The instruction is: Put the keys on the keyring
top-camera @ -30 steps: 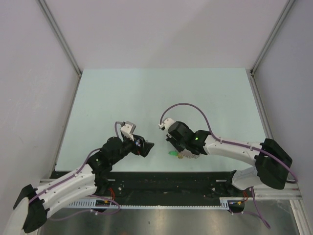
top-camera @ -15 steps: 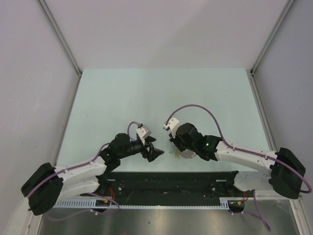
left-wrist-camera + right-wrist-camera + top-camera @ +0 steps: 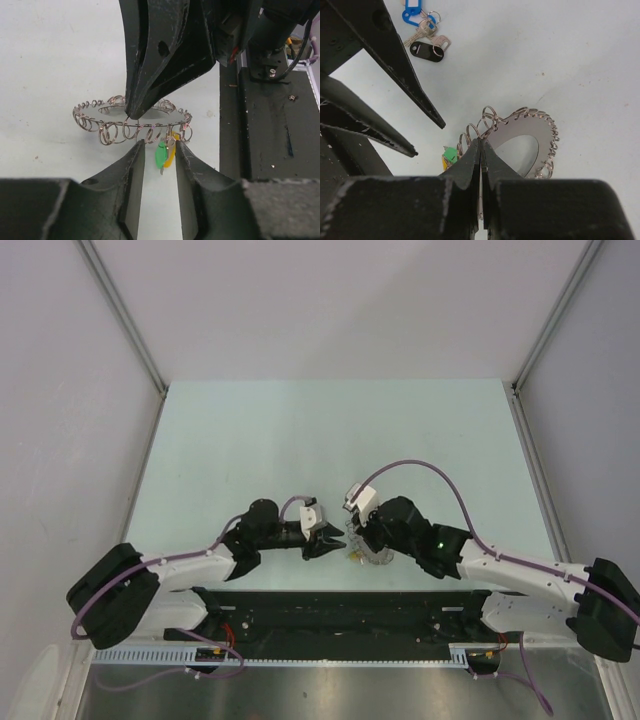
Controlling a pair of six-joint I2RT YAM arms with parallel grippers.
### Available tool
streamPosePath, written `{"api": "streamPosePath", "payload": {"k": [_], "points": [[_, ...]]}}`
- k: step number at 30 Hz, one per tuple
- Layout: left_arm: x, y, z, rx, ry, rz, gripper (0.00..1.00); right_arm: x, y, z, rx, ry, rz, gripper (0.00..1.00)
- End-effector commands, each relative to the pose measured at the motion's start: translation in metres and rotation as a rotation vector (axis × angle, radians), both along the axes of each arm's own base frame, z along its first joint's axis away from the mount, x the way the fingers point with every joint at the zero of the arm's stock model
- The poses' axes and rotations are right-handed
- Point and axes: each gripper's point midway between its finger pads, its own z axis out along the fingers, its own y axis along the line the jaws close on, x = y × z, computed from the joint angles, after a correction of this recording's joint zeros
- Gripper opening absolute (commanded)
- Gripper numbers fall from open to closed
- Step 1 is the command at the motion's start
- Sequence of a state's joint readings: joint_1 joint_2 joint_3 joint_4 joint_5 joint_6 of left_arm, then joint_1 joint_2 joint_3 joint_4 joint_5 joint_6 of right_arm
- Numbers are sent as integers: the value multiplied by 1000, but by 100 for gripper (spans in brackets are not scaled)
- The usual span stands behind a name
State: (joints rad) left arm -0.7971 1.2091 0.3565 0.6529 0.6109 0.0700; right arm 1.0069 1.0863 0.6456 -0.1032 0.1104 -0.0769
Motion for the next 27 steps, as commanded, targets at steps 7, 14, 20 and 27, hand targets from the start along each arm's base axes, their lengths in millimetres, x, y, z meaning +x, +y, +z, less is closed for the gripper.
{"api": "streamPosePath", "payload": {"k": [7, 14, 20, 27], "points": [[18, -13, 29, -85, -140, -6, 32, -2, 8, 30, 116, -79, 39, 0], [26, -16, 28, -105, -77, 13, 39, -4, 8, 31, 120, -80, 49, 0], [29, -21, 19, -109, -29, 7, 39, -5, 7, 35, 133, -85, 51, 0], [24, -26, 17, -116, 24, -35, 37, -3, 9, 43, 164, -108, 47, 0]]}}
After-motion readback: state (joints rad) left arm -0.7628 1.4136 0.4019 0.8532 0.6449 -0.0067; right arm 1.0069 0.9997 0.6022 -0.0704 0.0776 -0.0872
